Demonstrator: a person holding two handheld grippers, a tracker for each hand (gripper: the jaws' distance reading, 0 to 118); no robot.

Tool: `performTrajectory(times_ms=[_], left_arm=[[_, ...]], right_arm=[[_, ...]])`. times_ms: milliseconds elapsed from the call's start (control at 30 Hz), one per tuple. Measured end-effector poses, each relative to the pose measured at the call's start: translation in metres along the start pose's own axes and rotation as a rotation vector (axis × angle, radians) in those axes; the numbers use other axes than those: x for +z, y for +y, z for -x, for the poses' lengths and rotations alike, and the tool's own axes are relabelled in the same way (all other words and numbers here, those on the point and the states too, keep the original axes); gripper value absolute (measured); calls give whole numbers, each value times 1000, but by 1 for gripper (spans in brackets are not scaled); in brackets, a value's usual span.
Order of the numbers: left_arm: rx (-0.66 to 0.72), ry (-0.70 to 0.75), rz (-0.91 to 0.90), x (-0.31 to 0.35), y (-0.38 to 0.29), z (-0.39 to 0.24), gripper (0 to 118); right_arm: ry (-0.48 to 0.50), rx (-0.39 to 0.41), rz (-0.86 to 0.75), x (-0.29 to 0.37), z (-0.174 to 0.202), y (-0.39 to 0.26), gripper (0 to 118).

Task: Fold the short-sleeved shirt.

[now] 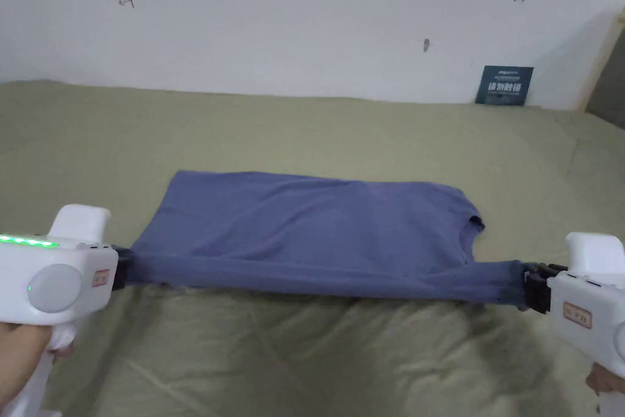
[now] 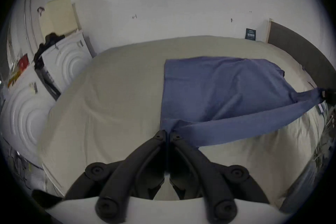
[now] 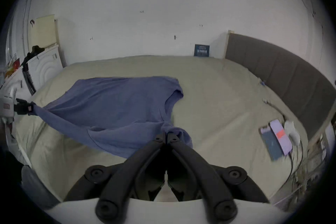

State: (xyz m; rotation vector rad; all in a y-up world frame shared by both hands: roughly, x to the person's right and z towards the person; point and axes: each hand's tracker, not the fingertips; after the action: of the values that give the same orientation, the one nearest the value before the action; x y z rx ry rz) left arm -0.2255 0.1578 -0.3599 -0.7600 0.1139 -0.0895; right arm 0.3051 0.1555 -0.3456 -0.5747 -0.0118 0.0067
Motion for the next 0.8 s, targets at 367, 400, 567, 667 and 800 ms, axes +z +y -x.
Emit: performTrajectory(times_ms=[367, 400, 567, 667, 800], left_arm=[[98, -38, 47, 54, -107, 20, 2], [108, -45, 54, 53, -108, 23, 2], [84, -53, 84, 41, -107, 20, 3], [82, -55, 107, 36, -109, 18, 3], [103, -59, 135, 38, -110, 18, 27]], right_arm=[[28, -13, 87, 65, -3, -98, 0], [32, -17, 105, 62, -4, -101, 0], [17, -25, 150, 42, -3, -105, 0], [13, -17, 199, 35, -1, -108, 0], [8, -1, 240, 35, 0, -113, 69]])
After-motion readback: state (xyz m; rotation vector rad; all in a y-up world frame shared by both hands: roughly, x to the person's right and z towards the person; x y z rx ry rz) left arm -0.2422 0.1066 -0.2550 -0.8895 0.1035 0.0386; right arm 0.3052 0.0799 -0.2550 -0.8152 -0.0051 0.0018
